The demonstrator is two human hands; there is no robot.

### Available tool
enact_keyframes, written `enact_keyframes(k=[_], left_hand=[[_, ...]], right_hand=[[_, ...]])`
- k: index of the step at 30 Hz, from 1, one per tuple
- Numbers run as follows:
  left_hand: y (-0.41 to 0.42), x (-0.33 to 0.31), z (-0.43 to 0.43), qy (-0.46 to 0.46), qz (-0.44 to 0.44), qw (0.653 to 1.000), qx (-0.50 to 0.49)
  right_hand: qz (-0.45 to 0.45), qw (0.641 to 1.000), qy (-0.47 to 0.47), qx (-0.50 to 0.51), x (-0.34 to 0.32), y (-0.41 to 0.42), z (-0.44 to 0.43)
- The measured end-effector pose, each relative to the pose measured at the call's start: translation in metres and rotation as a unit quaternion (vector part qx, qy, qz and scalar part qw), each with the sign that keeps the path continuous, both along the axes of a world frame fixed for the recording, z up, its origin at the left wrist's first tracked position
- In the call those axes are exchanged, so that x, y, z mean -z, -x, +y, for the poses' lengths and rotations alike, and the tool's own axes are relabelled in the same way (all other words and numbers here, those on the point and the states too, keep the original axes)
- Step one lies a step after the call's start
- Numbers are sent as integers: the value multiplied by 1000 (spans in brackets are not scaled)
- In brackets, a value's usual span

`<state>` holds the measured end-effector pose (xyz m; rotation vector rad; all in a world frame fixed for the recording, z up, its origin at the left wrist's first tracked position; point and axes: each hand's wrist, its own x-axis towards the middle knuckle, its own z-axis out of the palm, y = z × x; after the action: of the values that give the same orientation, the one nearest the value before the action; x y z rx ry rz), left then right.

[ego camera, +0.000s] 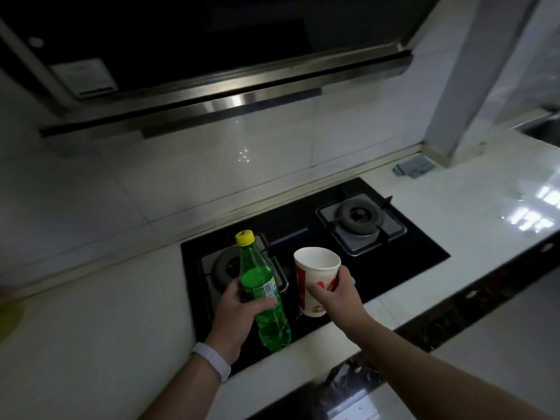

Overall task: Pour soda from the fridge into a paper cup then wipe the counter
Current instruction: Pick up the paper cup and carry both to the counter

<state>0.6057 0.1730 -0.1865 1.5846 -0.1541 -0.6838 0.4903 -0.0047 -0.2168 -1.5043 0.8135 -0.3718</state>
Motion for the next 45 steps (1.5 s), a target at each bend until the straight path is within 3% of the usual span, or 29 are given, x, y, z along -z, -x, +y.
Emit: enact_keyframes(k=[9, 20, 36, 45], left_hand=[[83, -11, -144, 5, -7, 996, 88], [151, -18, -288, 20, -25, 974, 224], [177, 22, -496, 26, 16, 933, 359], [196, 3, -617, 39, 3, 904, 425]], right_hand=[[-3, 992, 7, 126, -5, 113, -122], [-9, 968, 6, 250, -14, 225, -210], [62, 935, -6, 350, 4, 287, -348], [27, 912, 25, 409, -32, 315, -443]])
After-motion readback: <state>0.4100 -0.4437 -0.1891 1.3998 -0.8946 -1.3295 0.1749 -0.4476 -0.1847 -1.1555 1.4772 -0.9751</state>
